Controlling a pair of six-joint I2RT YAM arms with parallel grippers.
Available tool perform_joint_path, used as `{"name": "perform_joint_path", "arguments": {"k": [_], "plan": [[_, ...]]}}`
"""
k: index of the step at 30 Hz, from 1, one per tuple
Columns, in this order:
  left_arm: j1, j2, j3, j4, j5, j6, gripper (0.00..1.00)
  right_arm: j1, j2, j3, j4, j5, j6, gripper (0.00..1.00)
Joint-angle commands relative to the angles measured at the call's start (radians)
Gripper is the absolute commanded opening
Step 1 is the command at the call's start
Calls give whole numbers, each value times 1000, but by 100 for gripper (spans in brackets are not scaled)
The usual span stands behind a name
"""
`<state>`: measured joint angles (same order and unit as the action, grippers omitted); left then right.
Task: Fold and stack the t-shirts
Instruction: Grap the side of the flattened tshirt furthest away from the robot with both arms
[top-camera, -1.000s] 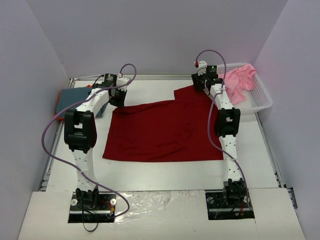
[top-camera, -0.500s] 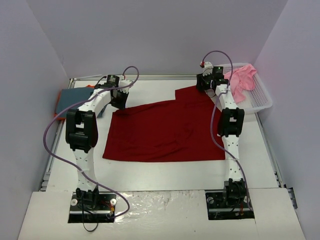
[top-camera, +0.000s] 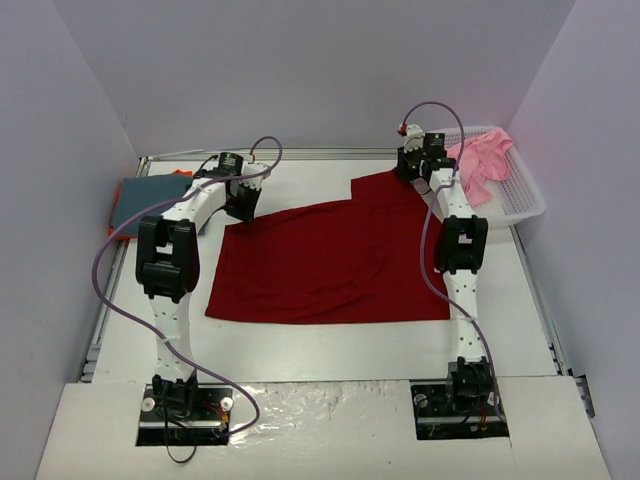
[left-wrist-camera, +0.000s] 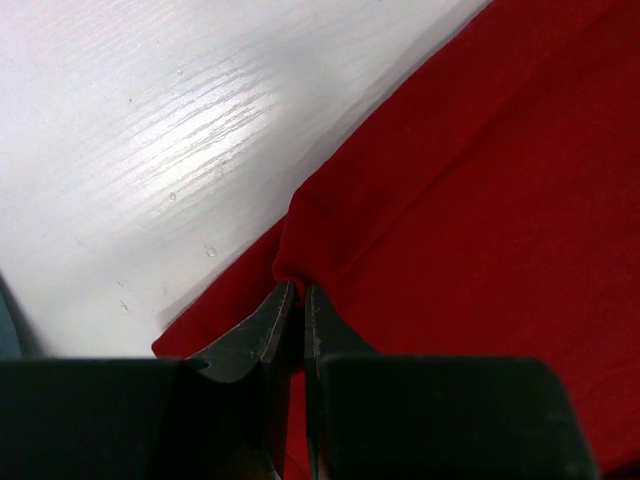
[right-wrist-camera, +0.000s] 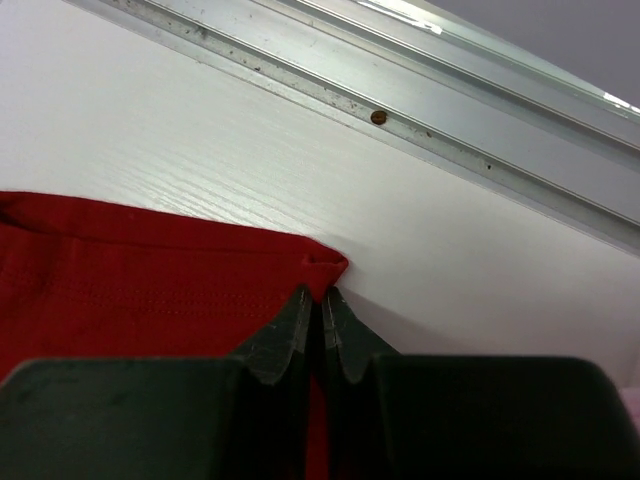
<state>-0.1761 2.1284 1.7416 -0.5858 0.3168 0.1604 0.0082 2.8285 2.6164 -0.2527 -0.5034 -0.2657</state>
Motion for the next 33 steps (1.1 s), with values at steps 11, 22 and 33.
{"name": "perform_joint_path", "arguments": {"k": [11,22,33], "plan": [[-3,-10,166,9,-168,-47,2,85,-145,-44,-103,43,-46,0],[-2,-51,217,-54,-171,-33,2,93,-412,-271,-103,63,-92,0],[3,-176,81,-19,-168,-24,2,92,-632,-505,-106,94,-116,0]]}}
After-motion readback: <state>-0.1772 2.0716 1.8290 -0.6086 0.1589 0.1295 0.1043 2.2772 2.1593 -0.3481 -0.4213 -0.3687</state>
